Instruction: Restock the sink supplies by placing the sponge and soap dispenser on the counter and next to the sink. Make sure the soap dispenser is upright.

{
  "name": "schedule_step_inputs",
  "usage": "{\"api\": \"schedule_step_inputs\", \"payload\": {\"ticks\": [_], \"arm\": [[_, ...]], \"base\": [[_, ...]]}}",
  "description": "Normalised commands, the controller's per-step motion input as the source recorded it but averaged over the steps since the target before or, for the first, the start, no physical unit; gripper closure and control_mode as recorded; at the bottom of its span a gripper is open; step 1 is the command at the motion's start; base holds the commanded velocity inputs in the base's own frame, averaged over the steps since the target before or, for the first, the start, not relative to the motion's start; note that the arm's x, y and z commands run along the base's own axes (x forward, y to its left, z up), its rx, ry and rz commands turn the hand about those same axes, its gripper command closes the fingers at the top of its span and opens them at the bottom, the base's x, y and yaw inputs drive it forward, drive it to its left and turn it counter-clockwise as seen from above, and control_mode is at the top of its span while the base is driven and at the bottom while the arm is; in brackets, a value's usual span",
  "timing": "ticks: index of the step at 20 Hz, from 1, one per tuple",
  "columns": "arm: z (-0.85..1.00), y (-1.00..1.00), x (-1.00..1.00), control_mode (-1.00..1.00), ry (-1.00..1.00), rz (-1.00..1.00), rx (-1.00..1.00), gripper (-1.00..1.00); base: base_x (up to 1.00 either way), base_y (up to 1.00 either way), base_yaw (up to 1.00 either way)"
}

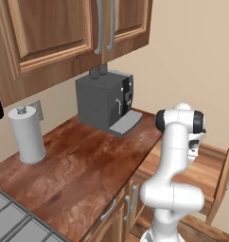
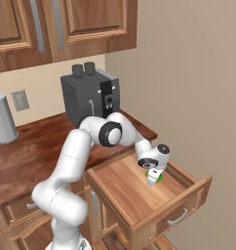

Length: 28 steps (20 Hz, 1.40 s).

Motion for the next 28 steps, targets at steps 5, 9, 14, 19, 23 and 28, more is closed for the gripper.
{"api": "schedule_step_inputs", "payload": {"ticks": [5,9,14,19,23,28], "arm": [[-0.38,0.00,-0.58,-1.00,0.07,-0.06,0.00,-1.00],[-0.39,0.00,-0.17,-1.00,0.15,-0.02,0.00,-1.00],[-0.44,0.00,-0.03,-1.00,0.19,0.00,0.00,1.00],[-0.35,0.00,-0.32,-1.00,0.04,0.00,0.04,1.00],[-0.07,0.00,-0.58,-1.00,-0.05,0.00,0.08,1.00],[0.41,0.00,-0.50,-1.00,-0.08,0.00,0.04,1.00]], "base": [[0.00,0.00,0.00],[0.00,0.00,0.00],[0.00,0.00,0.00],[0.00,0.00,0.00],[0.00,0.00,0.00],[0.00,0.00,0.00]]}}
